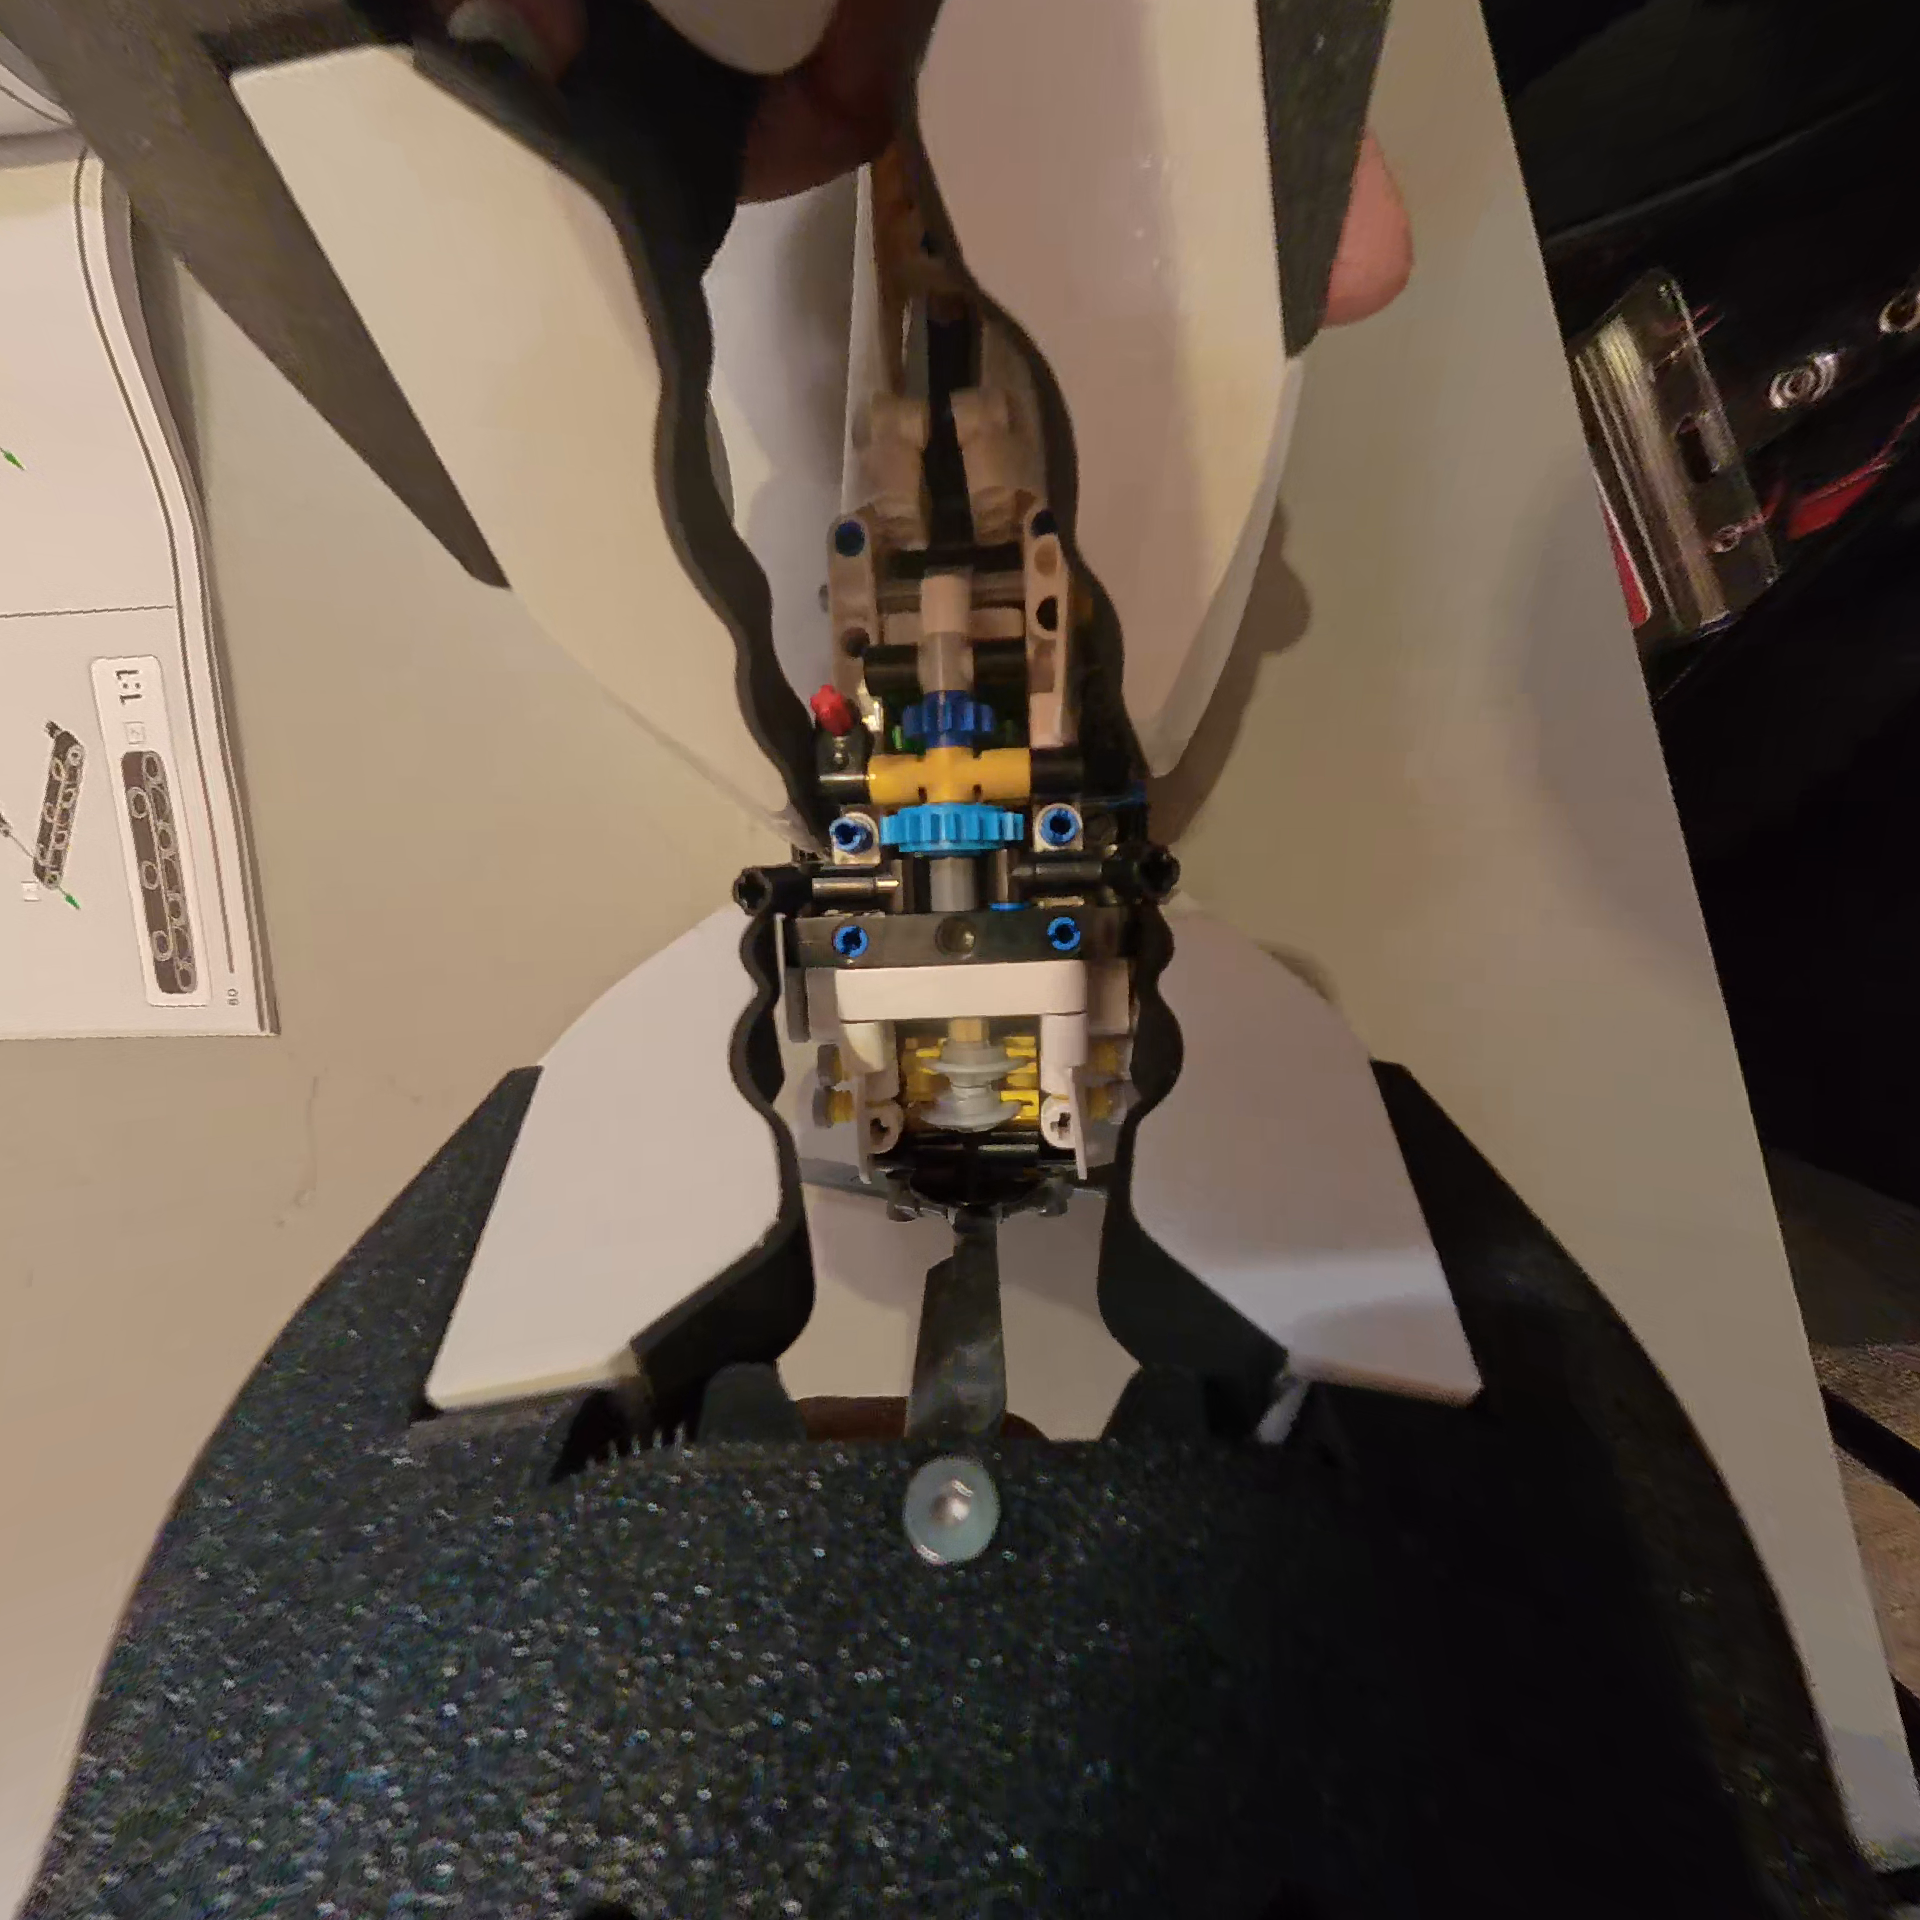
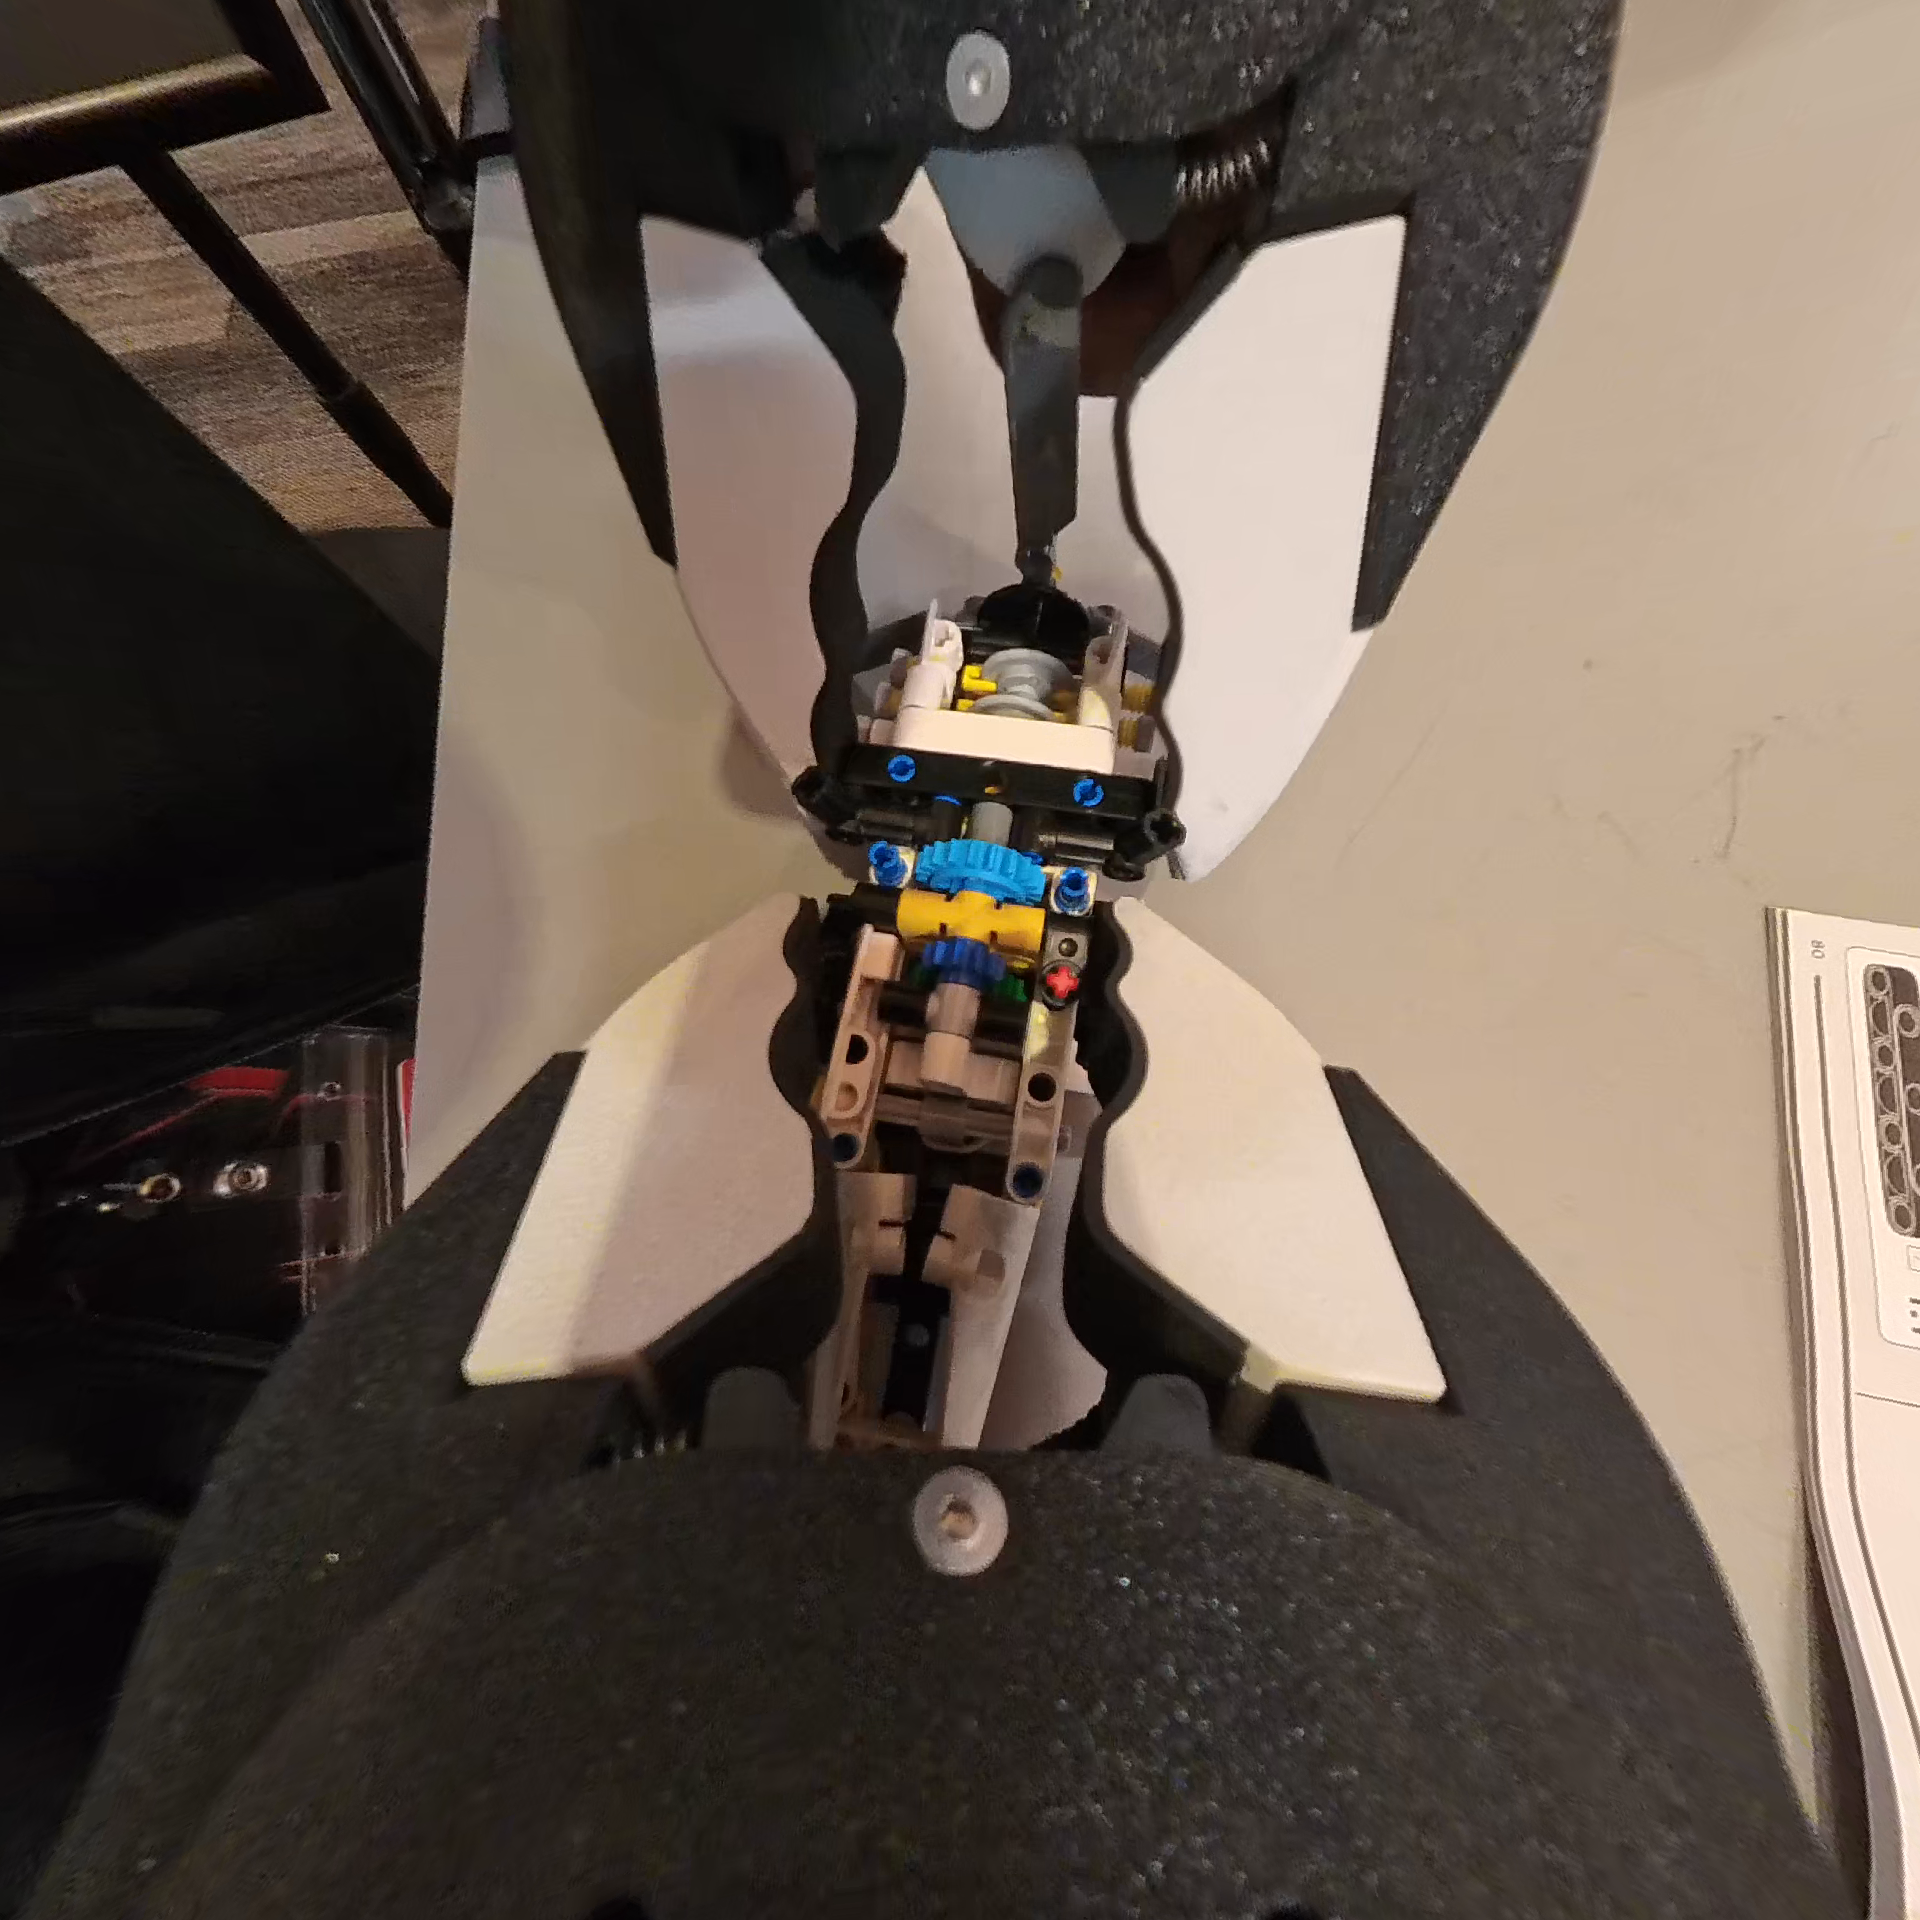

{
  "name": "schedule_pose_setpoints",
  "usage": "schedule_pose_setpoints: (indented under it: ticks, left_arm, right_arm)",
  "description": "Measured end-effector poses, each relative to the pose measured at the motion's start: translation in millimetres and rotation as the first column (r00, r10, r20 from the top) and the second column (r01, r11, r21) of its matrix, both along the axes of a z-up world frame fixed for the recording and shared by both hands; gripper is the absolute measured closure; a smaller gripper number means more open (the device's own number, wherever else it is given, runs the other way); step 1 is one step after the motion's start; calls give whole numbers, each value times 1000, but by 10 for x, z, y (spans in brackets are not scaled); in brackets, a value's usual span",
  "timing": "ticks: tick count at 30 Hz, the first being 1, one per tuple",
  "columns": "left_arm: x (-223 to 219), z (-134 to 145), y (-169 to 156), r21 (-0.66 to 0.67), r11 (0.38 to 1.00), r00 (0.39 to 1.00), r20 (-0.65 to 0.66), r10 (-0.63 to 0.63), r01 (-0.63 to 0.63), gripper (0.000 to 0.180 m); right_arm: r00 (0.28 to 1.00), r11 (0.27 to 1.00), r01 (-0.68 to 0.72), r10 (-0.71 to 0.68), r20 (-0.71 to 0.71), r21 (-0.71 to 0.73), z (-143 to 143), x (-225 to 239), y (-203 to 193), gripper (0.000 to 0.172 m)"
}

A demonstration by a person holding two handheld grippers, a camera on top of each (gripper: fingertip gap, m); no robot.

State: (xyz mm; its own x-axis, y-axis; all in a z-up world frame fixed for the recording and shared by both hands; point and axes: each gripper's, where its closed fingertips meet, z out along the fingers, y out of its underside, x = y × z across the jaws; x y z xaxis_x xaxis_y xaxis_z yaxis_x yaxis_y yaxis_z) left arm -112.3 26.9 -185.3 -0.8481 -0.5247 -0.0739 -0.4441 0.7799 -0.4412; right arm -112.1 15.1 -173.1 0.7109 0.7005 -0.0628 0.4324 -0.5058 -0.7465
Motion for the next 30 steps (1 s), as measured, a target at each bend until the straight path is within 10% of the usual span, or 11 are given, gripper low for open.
schedule_pose_setpoints:
  ticks: [30]
  left_arm:
    - [-8,-69,-45,-42,998,997,-73,35,-38,115]
  right_arm:
    - [1000,999,15,-16,-17,-52,-32,15,12,127]
